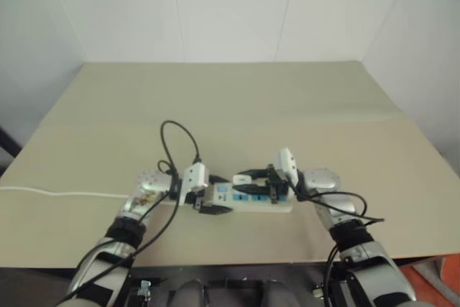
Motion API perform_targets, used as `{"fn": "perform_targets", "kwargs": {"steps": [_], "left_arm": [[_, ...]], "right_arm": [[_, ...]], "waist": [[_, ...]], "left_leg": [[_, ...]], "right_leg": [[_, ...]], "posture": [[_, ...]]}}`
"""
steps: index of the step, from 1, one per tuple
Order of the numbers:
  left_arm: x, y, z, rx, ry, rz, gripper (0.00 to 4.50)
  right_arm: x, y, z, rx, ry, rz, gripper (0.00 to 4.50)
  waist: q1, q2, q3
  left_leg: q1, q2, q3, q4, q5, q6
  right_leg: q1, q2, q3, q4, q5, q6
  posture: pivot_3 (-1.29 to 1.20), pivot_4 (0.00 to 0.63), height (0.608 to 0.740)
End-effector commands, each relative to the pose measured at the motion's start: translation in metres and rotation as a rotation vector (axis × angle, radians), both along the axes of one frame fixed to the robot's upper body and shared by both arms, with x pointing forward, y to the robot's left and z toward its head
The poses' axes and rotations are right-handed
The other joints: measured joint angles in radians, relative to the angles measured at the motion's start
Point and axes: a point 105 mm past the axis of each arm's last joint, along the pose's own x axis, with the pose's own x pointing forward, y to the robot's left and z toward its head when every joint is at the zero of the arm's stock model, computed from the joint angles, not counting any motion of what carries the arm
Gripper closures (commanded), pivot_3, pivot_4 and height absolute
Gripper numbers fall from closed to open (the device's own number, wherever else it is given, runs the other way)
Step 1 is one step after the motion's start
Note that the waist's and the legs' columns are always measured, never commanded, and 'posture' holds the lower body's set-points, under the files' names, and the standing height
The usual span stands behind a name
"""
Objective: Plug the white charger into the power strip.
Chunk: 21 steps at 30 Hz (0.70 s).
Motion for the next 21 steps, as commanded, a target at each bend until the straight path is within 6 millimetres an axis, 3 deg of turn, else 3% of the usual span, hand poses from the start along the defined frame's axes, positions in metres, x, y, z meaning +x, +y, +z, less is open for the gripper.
{"fn": "perform_targets", "kwargs": {"steps": [1,5,15,20,21], "left_arm": [[-0.005,0.010,-0.013,0.072,0.030,-0.001,1.18],[-0.005,0.011,-0.013,0.075,0.031,-0.002,1.18],[-0.003,0.008,-0.007,0.053,0.009,0.004,1.18],[-0.001,0.008,0.002,0.012,0.034,0.010,1.18],[-0.002,0.008,0.008,-0.004,0.051,0.001,0.46]], "right_arm": [[-0.009,-0.024,-0.050,-0.149,0.162,-0.045,3.33],[-0.008,-0.023,-0.048,-0.149,0.170,-0.040,3.33],[-0.009,-0.017,-0.046,-0.175,0.179,0.007,0.01],[-0.008,-0.016,-0.038,-0.161,0.126,0.006,0.01],[-0.007,-0.016,-0.037,-0.160,0.122,0.003,0.00]], "waist": [[0.000,-0.001,-0.001],[0.000,-0.001,-0.002],[-0.004,-0.006,-0.005],[-0.004,-0.006,-0.005],[-0.005,-0.006,-0.005]], "left_leg": [[0.000,0.000,0.000,0.000,0.000,0.000],[0.000,0.000,-0.001,0.000,0.000,0.000],[0.002,0.001,-0.005,-0.001,0.000,0.000],[0.002,0.001,-0.006,-0.001,0.000,0.000],[0.002,0.001,-0.006,-0.001,0.000,0.000]], "right_leg": [[0.000,0.000,0.000,0.000,0.000,0.000],[0.000,0.000,0.000,0.000,0.000,0.000],[0.000,0.000,0.000,0.001,0.000,-0.001],[0.000,0.000,0.000,0.001,0.000,-0.001],[0.000,0.000,0.000,0.001,0.000,-0.001]], "posture": [[0.00,0.150,0.740],[0.00,0.150,0.740],[0.00,0.150,0.740],[0.00,0.150,0.740],[0.00,0.150,0.740]]}}
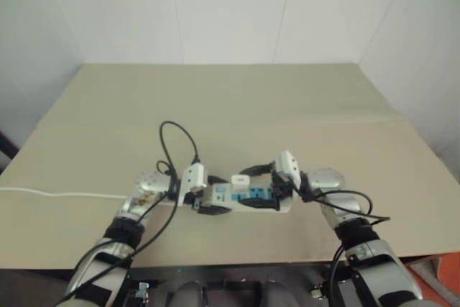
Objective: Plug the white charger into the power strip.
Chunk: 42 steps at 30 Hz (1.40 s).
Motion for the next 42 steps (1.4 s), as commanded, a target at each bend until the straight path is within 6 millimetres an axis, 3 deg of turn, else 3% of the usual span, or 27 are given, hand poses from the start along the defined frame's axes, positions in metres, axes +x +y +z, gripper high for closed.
{"fn": "perform_targets", "kwargs": {"steps": [1,2,6,10,16,21,26,42], "left_arm": [[-0.003,0.006,0.014,-0.023,0.047,-0.020,0.23],[-0.004,0.006,0.017,-0.027,0.055,-0.028,0.05],[-0.009,0.016,0.052,-0.094,0.015,-0.050,0.05],[-0.024,0.033,0.083,-0.108,-0.039,-0.078,0.05],[-0.041,0.068,0.101,-0.061,-0.032,-0.064,0.05],[-0.037,0.101,0.101,-0.013,-0.020,0.067,0.05],[-0.031,0.116,0.106,0.016,-0.036,0.112,0.05],[-0.031,0.108,0.103,0.009,-0.026,0.098,0.05]], "right_arm": [[-0.008,-0.006,-0.028,-0.075,0.084,-0.008,0.00],[-0.008,-0.006,-0.028,-0.076,0.084,-0.008,0.00],[-0.008,-0.007,-0.028,-0.071,0.053,-0.030,0.00],[-0.007,-0.021,0.007,0.007,-0.052,-0.083,0.00],[-0.030,-0.085,0.072,0.008,-0.211,-0.212,0.00],[-0.045,-0.140,0.119,-0.012,-0.260,-0.383,0.00],[-0.058,-0.173,0.117,-0.127,-0.226,-0.467,0.00],[-0.059,-0.179,0.100,-0.283,-0.187,-0.572,0.00]], "waist": [[-0.003,0.000,0.000],[-0.003,0.000,0.000],[-0.004,0.000,0.000],[-0.004,0.001,0.002],[0.011,0.007,0.015],[0.010,0.009,0.023],[0.014,0.005,0.025],[0.015,0.003,0.026]], "left_leg": [[0.000,0.000,0.000,0.000,0.000,0.000],[-0.001,0.000,0.000,0.000,0.000,0.000],[-0.002,0.000,-0.001,0.000,0.000,0.000],[-0.002,0.000,-0.002,-0.001,0.000,0.000],[-0.012,-0.001,-0.002,0.000,-0.001,-0.001],[-0.017,0.000,0.000,-0.001,-0.001,-0.001],[-0.017,0.000,0.007,-0.001,-0.001,-0.001],[-0.017,0.000,0.008,0.000,-0.001,-0.001]], "right_leg": [[0.000,0.000,0.000,0.000,0.000,0.000],[-0.001,0.000,0.000,0.000,0.000,0.000],[-0.001,0.000,0.000,0.000,0.000,0.000],[-0.001,0.000,0.000,-0.001,0.000,0.000],[-0.012,-0.001,0.000,-0.001,-0.001,0.000],[-0.017,0.000,0.000,0.001,-0.001,0.000],[-0.016,0.000,-0.001,0.000,-0.001,0.000],[-0.017,0.000,0.000,0.000,-0.001,0.000]], "posture": [[0.00,0.150,0.740],[0.00,0.150,0.740],[0.00,0.150,0.740],[0.00,0.150,0.740],[0.00,0.150,0.740],[0.00,0.150,0.740],[0.00,0.150,0.740],[0.00,0.150,0.740]]}}
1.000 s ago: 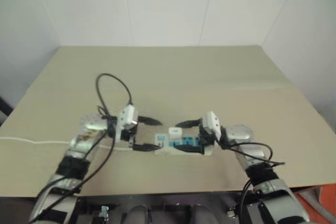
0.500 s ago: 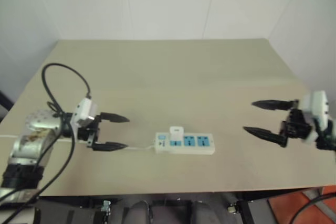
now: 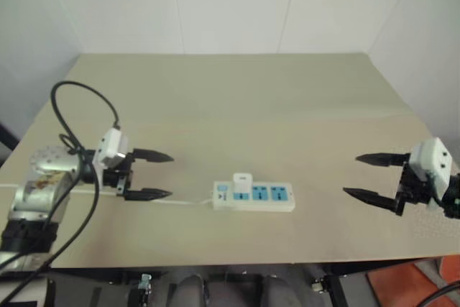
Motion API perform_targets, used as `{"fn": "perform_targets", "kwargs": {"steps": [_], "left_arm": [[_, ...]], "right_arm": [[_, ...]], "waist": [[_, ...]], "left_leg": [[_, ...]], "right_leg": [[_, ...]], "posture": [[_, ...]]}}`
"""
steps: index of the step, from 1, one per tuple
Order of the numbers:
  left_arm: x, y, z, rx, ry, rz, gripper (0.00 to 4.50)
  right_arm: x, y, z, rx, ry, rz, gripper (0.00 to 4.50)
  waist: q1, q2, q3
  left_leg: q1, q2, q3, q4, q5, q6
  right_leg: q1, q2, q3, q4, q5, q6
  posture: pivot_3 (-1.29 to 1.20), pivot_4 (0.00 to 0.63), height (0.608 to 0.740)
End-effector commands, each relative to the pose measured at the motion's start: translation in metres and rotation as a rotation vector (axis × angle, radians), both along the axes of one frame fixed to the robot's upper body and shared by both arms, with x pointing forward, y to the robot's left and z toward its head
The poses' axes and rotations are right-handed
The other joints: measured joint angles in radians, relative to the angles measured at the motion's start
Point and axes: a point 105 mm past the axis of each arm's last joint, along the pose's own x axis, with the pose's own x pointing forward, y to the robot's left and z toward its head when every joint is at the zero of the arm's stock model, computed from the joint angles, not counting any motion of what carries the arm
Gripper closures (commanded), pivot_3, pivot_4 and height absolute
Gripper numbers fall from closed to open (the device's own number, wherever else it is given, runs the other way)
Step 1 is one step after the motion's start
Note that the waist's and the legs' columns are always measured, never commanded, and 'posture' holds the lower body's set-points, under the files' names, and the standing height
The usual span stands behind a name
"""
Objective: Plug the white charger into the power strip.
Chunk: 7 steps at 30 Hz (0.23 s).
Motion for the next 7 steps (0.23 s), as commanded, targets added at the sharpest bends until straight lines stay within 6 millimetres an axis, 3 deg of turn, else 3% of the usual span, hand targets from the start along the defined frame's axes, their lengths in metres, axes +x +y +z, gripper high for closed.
{"fn": "perform_targets", "kwargs": {"steps": [1,7], "left_arm": [[-0.0030,-0.0024,0.0040,0.003,-0.025,-0.012,0.05],[-0.0026,-0.0015,0.0041,0.012,-0.026,-0.013,0.05]], "right_arm": [[-0.0020,-0.0002,0.0109,-0.026,-0.041,0.003,0.00],[0.0001,0.0013,0.0111,-0.023,-0.048,0.012,0.00]], "waist": [[-0.001,0.000,0.000],[0.000,0.000,0.000]], "left_leg": [[0.000,0.000,0.000,0.000,0.000,0.000],[0.000,0.000,0.000,0.000,0.000,0.000]], "right_leg": [[0.000,0.000,0.000,0.000,0.000,0.000],[0.000,0.000,0.000,0.000,0.000,0.000]], "posture": [[0.00,0.150,0.740],[0.00,0.150,0.740]]}}
